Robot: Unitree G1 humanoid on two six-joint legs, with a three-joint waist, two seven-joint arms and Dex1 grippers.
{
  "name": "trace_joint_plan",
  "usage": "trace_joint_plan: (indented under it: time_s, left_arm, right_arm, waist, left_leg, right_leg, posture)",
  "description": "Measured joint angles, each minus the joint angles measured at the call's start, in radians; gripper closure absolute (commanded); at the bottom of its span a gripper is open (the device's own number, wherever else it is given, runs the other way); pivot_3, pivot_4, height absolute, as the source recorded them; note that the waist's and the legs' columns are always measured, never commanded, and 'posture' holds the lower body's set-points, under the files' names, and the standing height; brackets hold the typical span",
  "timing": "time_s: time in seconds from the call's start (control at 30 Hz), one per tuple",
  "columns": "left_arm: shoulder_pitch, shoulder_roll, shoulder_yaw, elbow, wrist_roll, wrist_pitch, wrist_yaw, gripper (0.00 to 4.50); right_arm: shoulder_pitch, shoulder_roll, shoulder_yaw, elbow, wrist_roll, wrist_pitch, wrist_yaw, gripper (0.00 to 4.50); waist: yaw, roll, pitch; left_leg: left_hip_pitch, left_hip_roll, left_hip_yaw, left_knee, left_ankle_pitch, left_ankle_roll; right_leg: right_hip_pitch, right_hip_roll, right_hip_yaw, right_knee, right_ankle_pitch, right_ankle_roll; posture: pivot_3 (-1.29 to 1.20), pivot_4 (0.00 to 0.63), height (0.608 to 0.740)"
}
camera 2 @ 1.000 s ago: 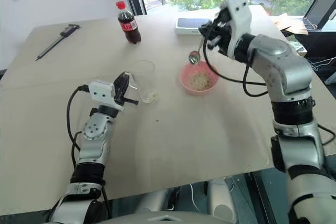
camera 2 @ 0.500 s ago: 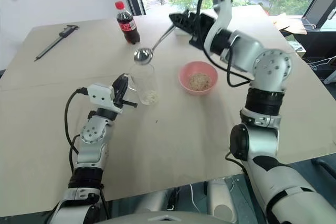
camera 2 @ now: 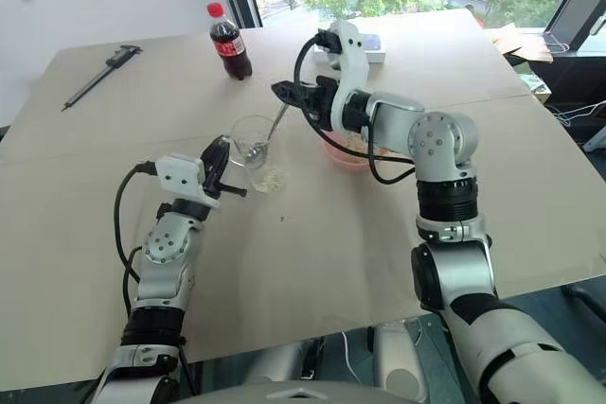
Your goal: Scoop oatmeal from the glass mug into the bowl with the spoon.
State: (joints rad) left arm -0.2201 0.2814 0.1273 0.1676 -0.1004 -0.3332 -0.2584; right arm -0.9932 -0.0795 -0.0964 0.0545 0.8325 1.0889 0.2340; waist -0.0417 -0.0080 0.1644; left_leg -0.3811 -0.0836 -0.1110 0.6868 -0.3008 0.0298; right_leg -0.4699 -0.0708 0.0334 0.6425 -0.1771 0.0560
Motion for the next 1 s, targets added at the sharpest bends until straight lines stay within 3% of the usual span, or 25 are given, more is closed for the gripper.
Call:
trace_joint_plan:
  time_s: [0.07, 0.33, 0.5, 0.77, 1.0]
  left_arm:
    - [0.002, 0.000, 0.000, 0.000, -0.001, -0.001, 0.000, 4.50]
    - [0.011, 0.000, 0.003, 0.000, -0.006, -0.007, -0.004, 4.50]
    - [0.031, 0.004, 0.016, -0.001, -0.011, -0.009, -0.008, 2.77]
    - [0.077, 0.026, 0.022, -0.061, -0.013, 0.021, -0.016, 2.77]
    - [0.259, 0.080, 0.052, -0.279, -0.062, 0.115, -0.057, 2.77]
  right_arm:
    - [-0.001, 0.008, -0.002, 0.004, -0.019, -0.039, -0.001, 1.31]
    - [-0.017, -0.003, -0.044, 0.050, -0.088, -0.157, -0.001, 1.31]
    - [-0.018, -0.021, -0.065, 0.068, -0.105, -0.180, 0.000, 1.24]
    - [0.013, -0.040, -0.066, 0.023, -0.108, -0.226, 0.066, 1.24]
    - [0.214, -0.139, -0.042, -0.134, -0.126, -0.306, 0.184, 1.24]
  waist:
    - [0.000, 0.000, 0.000]
    - [0.000, 0.000, 0.000]
    - [0.000, 0.000, 0.000]
    - [-0.001, 0.000, 0.000]
    - [0.002, 0.000, 0.000]
  left_leg:
    - [0.000, 0.000, 0.000, 0.000, 0.000, 0.000]
    - [0.000, 0.000, 0.000, 0.000, 0.000, 0.000]
    - [0.000, 0.000, 0.000, 0.000, 0.000, 0.000]
    - [0.000, 0.000, 0.000, -0.001, 0.000, 0.000]
    - [0.000, 0.000, 0.000, -0.001, 0.000, 0.000]
  right_leg:
    - [0.000, 0.000, 0.000, 0.000, 0.000, 0.000]
    - [0.000, 0.000, 0.000, 0.000, 0.000, 0.000]
    - [0.000, 0.000, 0.000, 0.000, 0.000, 0.000]
    - [0.000, 0.000, 0.000, -0.001, 0.000, 0.000]
    - [0.000, 0.000, 0.000, -0.001, 0.000, 0.000]
  posture:
    - [0.00, 0.150, 0.740]
    - [0.00, 0.150, 0.740]
    - [0.00, 0.150, 0.740]
    - [0.00, 0.150, 0.740]
    - [0.00, 0.150, 0.740]
